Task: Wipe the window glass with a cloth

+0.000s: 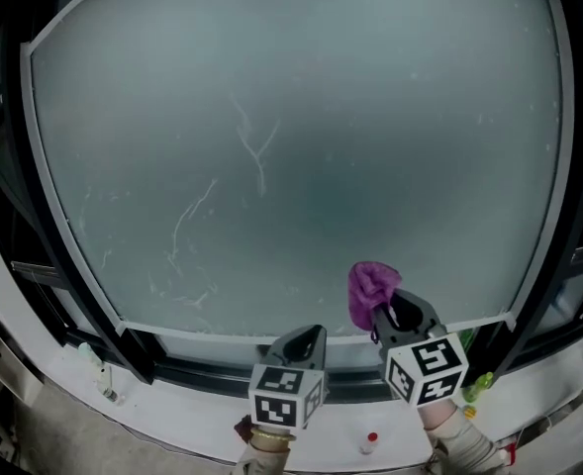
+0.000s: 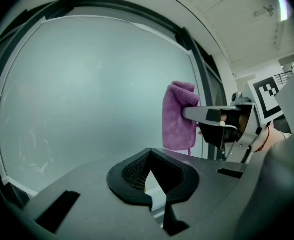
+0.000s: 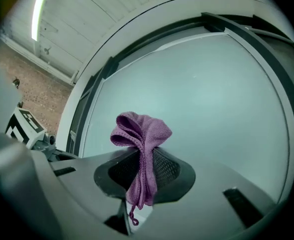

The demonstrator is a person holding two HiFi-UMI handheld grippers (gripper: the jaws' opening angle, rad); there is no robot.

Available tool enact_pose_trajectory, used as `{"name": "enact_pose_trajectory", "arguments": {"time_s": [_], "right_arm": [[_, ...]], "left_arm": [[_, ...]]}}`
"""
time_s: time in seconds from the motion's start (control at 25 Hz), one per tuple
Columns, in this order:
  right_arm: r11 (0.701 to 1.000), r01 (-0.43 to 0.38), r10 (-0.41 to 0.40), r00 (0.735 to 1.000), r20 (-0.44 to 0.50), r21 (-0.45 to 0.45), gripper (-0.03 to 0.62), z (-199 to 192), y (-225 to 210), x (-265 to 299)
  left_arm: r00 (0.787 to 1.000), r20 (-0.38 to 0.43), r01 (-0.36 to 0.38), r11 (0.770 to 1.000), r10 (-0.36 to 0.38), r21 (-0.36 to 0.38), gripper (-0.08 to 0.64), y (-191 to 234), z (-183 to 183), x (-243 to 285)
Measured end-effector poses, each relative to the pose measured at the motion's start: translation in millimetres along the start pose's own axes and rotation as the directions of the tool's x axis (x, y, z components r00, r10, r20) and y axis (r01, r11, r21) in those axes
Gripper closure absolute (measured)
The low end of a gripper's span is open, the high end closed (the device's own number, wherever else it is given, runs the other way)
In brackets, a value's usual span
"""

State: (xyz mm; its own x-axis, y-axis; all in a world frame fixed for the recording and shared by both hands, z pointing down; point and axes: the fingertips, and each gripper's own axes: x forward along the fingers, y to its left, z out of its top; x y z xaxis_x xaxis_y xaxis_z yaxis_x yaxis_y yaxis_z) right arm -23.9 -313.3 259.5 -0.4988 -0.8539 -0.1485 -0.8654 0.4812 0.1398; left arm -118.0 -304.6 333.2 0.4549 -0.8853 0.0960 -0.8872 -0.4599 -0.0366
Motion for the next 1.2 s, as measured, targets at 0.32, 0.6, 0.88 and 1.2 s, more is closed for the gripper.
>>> {"name": "enact_pose_trajectory", "arguments": {"time_s": [0.32,0.6,0.88,1.2], "right_arm": [[0.996,-0.030,0.034,0.998,0.059,-0.079,0.529,55.3,-47.0,81.6],[0.991,-0.002,0.011,0.997,0.070,-0.136,0.529,86.1,-86.8,147.1],[0.991,0.015,-0.006,0.998,0.061,-0.136,0.529,91.6,-111.8,178.1],[0.989,0.013,-0.005,0.998,0.057,-0.148,0.528,87.7,-122.1,183.9]], "left_arm": [[0.999,0.028,-0.045,0.999,0.045,0.007,0.555,24.8,35.0,55.1],[0.996,0.013,-0.091,0.996,0.091,0.000,0.555,43.4,38.0,93.1],[0.993,0.006,-0.120,0.993,0.120,0.003,0.555,52.7,37.9,116.0],[0.992,0.007,-0.125,0.992,0.125,0.003,0.555,50.2,36.8,129.9]]}}
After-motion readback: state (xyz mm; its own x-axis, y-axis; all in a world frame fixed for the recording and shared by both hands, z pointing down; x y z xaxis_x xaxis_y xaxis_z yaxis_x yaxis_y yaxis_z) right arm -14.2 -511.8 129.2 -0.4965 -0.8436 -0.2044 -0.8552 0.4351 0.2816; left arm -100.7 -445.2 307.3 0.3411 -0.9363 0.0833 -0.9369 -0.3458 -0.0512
